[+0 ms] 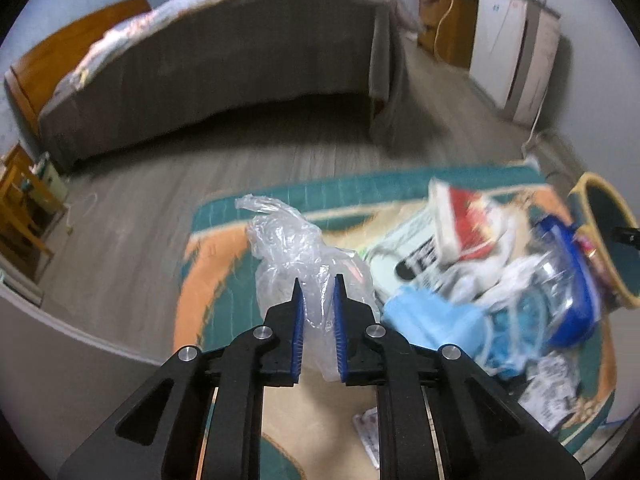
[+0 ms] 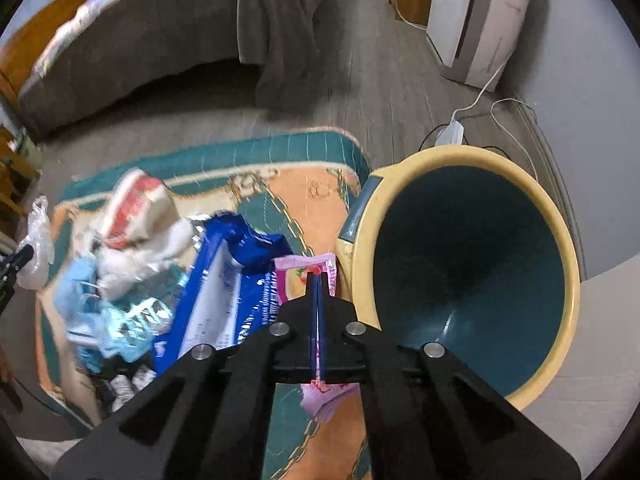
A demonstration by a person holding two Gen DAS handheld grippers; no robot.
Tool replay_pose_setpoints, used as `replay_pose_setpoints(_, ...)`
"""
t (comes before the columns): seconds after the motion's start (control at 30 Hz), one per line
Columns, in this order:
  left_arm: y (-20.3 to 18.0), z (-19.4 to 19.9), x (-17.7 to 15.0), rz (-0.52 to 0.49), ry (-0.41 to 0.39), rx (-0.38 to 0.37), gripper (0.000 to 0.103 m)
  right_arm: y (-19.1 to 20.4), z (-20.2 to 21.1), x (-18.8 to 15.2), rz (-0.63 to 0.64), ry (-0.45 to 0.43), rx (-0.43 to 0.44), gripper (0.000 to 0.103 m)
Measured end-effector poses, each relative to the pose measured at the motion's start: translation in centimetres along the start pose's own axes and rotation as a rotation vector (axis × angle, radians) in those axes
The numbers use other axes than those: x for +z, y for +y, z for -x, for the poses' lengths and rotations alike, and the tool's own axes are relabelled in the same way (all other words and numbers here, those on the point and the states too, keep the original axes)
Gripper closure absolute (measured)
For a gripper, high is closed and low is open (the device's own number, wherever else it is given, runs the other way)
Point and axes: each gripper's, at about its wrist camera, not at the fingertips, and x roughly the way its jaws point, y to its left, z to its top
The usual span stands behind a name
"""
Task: Collect trash
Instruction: 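Grasp and lift the pink wrapper with the right tool while the left tool grasps the plastic bag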
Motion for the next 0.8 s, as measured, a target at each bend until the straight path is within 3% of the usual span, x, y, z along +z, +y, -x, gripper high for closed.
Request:
replay_pose_setpoints(0.13, -0.3, 3.0, 0.8, -0.005, -0.079, -0.011, 0.09, -0.7, 1.5, 0.0, -0.019, -0.024, 0.024, 0.103)
replay_pose_setpoints(0.23, -1.1, 4.8, 1.4, -0.013, -0.123, -0.044, 0.09, -0.7, 0.6, -0.7, -0.03, 0.024, 0.027, 0.1)
replay_pose_setpoints(0.3, -1.7, 5.6, 1.5, -0.025, -0.138, -0.062, 0.09, -0.2, -0.4, -1.2, -0.009, 0.057, 0.01, 0.085)
replay_pose_setpoints(0.33, -2.1, 5.8, 1.6, -0.03, -0.142, -0.072, 0.09, 0.2, -0.8, -1.5, 0.008, 0.066, -0.001, 0.07)
replay_pose_setpoints(0.37, -2.5, 5.9, 1.7, -0.035, -0.145, -0.079, 0.09, 0.7, -1.1, -1.8, 0.028, 0.073, -0.012, 0.062)
replay_pose_setpoints(0.53, -3.6, 6.0, 2.1, -0.063, -0.156, -0.109, 0.09, 2.4, -3.4, -2.7, 0.124, 0.136, -0.068, 0.063)
replay_pose_setpoints(0.6, -3.9, 5.9, 2.2, -0.07, -0.157, -0.113, 0.09, 2.5, -4.4, -2.9, 0.162, 0.165, -0.105, 0.084)
replay_pose_setpoints(0.63, -4.0, 5.9, 2.3, -0.071, -0.157, -0.118, 0.09, 2.4, -4.7, -2.9, 0.172, 0.177, -0.107, 0.101)
replay_pose_setpoints(0.8, -5.0, 6.4, 3.0, -0.099, -0.181, -0.125, 0.09, 1.4, -2.0, -1.7, 0.128, 0.114, -0.047, 0.103)
